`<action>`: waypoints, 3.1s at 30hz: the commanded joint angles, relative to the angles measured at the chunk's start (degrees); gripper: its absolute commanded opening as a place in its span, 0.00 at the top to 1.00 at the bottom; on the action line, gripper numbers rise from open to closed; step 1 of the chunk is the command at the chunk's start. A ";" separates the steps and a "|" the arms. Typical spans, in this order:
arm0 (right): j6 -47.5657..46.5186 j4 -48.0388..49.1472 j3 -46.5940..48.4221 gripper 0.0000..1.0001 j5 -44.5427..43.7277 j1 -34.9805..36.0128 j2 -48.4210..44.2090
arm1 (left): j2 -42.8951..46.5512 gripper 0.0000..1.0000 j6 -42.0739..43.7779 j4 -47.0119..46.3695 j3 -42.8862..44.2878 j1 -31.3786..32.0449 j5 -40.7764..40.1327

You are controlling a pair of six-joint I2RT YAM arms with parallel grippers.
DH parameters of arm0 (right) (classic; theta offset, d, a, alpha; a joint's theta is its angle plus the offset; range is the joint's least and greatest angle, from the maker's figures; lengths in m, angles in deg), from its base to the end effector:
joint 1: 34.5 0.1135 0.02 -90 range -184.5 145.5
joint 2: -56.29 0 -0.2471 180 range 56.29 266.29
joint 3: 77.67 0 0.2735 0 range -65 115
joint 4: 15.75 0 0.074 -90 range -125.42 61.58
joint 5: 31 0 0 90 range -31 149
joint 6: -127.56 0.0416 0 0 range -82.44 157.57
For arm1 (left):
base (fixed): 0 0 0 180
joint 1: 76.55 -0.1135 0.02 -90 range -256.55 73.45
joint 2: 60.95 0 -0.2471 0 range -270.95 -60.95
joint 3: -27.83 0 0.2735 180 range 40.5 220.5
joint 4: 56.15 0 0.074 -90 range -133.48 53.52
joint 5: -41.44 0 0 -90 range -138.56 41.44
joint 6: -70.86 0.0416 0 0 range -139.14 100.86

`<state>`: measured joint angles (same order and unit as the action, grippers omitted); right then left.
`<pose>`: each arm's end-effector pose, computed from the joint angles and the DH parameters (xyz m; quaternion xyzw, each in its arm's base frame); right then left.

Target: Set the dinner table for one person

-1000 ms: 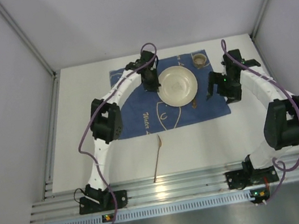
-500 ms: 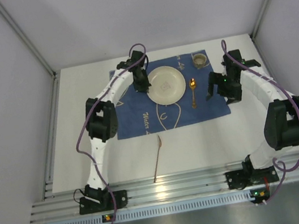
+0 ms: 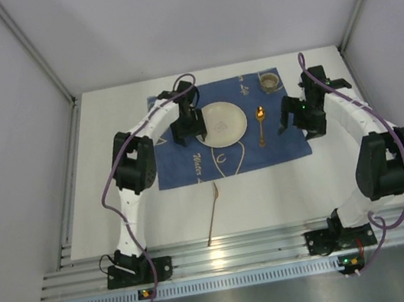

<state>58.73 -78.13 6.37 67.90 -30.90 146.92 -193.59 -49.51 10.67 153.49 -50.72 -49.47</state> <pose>0.3346 0.0275 0.2218 0.1357 0.9709 0.1135 0.1613 0.4423 -0.2134 0.1510 -0.0403 0.9892 -0.0594 0.1280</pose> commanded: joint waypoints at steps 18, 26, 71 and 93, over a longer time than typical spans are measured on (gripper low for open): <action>-1.57 0.76 2.81 0.00 -0.56 0.54 4.03 | 38.94 0.34 11.39 -12.05 -49.79 11.87 24.54; -2.36 0.14 2.54 0.00 -1.96 0.97 3.85 | 35.35 0.39 9.63 -13.28 -49.45 16.80 21.13; -1.92 -0.21 -3.78 0.00 1.64 2.38 -1.86 | -7.98 1.00 -0.83 20.83 19.82 3.54 -50.42; -1.83 -0.03 -4.40 0.00 1.02 3.35 -1.69 | -14.75 1.00 -3.64 22.40 23.50 2.13 -33.82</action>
<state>57.12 -78.57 2.29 69.39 -28.26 147.43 -206.88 -49.75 31.54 174.39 -48.54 -89.53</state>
